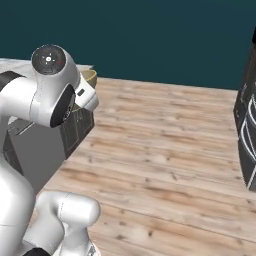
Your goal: Take the smaller bowl and place it next to the appetizer plate on the dining counter , and place the larger bowl next to the plate with cooked food.
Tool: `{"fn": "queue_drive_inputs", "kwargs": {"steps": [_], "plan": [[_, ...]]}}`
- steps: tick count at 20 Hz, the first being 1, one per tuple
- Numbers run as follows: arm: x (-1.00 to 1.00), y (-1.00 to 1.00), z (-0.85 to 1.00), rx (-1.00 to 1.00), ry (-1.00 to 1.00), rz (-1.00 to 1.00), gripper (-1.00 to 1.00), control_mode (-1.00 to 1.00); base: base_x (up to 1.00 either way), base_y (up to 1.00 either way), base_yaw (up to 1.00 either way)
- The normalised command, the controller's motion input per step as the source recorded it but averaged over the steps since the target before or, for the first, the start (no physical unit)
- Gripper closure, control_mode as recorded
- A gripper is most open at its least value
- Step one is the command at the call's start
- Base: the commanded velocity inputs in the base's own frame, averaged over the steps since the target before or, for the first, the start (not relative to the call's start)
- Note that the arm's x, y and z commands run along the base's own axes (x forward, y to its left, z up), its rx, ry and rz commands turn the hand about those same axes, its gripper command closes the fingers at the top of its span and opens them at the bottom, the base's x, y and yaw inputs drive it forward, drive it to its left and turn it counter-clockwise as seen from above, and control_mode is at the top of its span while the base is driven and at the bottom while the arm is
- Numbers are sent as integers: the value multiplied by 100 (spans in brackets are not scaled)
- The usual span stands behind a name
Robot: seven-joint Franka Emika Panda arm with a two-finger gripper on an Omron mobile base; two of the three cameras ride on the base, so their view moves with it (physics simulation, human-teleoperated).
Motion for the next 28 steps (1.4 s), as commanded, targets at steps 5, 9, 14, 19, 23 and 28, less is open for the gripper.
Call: {"fn": "queue_drive_inputs", "kwargs": {"steps": [5, 9, 14, 19, 23, 28], "plan": [[0, 0, 0, 0, 0, 0, 100, 100, 100, -19, 0], [0, 0, 0, 0, 0, 0, 100, 100, 100, -22, 0], [0, 0, 0, 0, 0, 0, 100, 100, 100, -22, 5], [0, 0, 0, 0, 0, 0, 100, 100, 100, -35, 21], [0, 0, 0, 0, 0, 0, 100, 100, 100, -53, 33], [0, 0, 0, 0, 0, 0, 100, 100, 100, -62, 38]]}}
